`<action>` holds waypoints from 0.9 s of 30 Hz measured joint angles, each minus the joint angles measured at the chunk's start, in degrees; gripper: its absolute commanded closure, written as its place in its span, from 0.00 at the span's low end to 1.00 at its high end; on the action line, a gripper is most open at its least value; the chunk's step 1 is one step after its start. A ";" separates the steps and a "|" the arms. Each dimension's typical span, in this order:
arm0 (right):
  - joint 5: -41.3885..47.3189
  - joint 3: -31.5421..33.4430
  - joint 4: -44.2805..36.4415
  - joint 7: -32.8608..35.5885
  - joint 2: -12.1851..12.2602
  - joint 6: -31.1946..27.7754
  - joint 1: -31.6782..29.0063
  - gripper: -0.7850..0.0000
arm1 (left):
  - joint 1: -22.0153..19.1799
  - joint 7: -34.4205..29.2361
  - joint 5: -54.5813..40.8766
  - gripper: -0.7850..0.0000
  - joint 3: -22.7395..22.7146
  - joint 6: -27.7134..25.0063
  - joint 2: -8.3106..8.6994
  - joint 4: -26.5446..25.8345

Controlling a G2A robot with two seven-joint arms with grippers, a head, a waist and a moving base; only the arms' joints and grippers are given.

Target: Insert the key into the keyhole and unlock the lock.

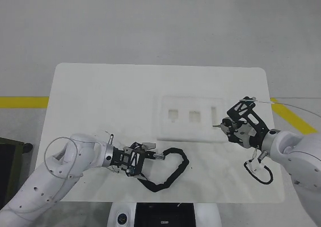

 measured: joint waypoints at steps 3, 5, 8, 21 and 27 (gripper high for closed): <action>0.00 0.00 0.00 0.00 0.00 0.00 0.00 1.00 | -1.72 -0.16 0.21 0.00 1.65 0.25 -0.57 1.31; 0.00 0.00 0.00 0.00 0.00 0.00 0.00 1.00 | -3.00 -0.58 0.31 0.00 2.59 0.43 -0.95 2.29; 0.00 0.00 0.00 0.00 0.00 0.00 0.00 1.00 | -4.62 -3.16 3.57 0.00 4.06 2.65 -1.43 2.67; 0.00 0.00 0.00 0.00 0.00 0.00 0.00 1.00 | -7.42 -3.28 5.30 0.00 8.25 1.10 -2.59 3.85; 0.00 0.00 0.00 0.00 0.00 0.00 0.00 1.00 | -7.94 -2.63 3.58 0.00 8.96 -1.45 -2.79 4.68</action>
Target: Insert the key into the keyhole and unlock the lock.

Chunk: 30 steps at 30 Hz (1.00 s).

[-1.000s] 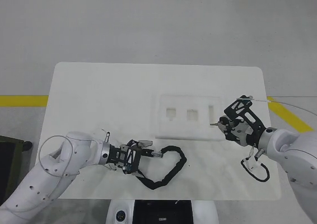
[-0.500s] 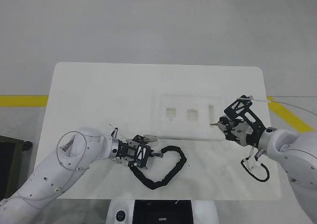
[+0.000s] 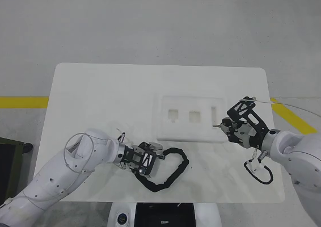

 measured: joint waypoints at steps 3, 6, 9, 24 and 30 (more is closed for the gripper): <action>0.00 0.00 0.00 0.00 0.00 0.00 0.00 1.00 | -0.71 -0.60 -1.47 0.00 0.93 -0.51 -0.27 0.71; 0.00 0.00 0.00 0.00 0.00 0.00 0.00 1.00 | -1.59 -1.06 -2.43 0.00 2.20 -0.45 -0.37 1.40; 0.00 0.00 0.00 0.00 0.00 0.00 0.00 1.00 | -2.36 -2.10 -3.69 0.36 3.01 -0.44 -0.42 2.27; 0.00 0.00 0.00 0.00 0.00 0.00 0.00 1.00 | -5.90 -11.27 -11.87 0.29 6.64 -0.44 -0.99 3.67; 0.00 0.00 0.00 0.00 0.00 0.00 0.00 1.00 | -5.93 -14.20 -15.00 0.52 6.21 -0.44 -1.16 3.88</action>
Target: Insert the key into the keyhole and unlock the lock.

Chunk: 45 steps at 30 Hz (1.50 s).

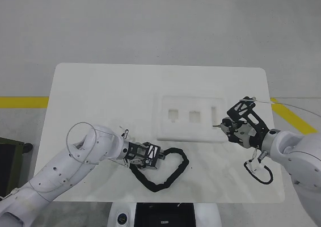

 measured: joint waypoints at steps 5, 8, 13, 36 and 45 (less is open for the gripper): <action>0.00 0.00 0.00 0.00 0.00 0.00 0.00 1.00 | 0.54 -2.19 -1.14 0.56 -0.74 0.55 -0.06 -0.32; 0.00 0.00 0.00 0.00 0.00 0.00 0.00 1.00 | 1.01 -3.68 -2.01 0.56 -1.33 1.14 -0.07 -0.22; 0.00 0.00 0.00 0.00 0.00 0.00 0.00 1.00 | 1.71 -5.85 -3.32 0.60 -2.22 1.49 -0.06 -0.41; 0.00 0.00 0.00 0.00 0.00 0.00 0.00 1.00 | 1.82 -8.58 -8.67 1.00 -3.95 0.11 -0.96 0.69; -0.14 -0.13 0.10 -0.80 -0.03 -0.08 -0.34 1.00 | 3.54 -2.62 -12.00 1.00 -7.16 0.00 0.21 1.00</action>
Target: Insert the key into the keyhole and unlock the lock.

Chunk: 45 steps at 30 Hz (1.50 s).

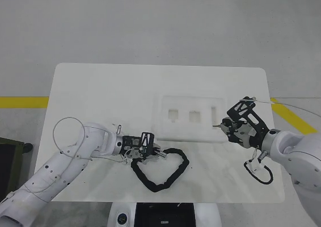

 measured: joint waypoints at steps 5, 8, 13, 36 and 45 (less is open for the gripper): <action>0.99 -0.71 0.23 -1.98 -0.05 -1.18 -0.70 1.00 | 1.61 4.59 -2.93 1.00 -2.48 0.00 1.27 0.36; 3.91 -1.23 1.04 -2.39 -0.12 -2.01 -0.51 1.00 | 2.42 8.15 -5.40 1.00 -4.34 0.00 1.84 1.50; 8.06 -2.96 1.64 -2.19 -0.30 -1.69 0.16 1.00 | 3.45 14.76 -7.95 1.00 -7.30 0.37 2.30 3.15; 8.72 -22.03 -1.89 -13.01 -3.42 9.67 8.40 1.00 | 4.94 35.46 -1.79 1.00 -6.35 9.91 -0.08 9.62; 8.73 -24.04 -0.64 -15.65 -4.04 11.13 9.37 1.00 | 4.56 36.00 -1.88 1.00 -5.91 9.33 -0.41 10.40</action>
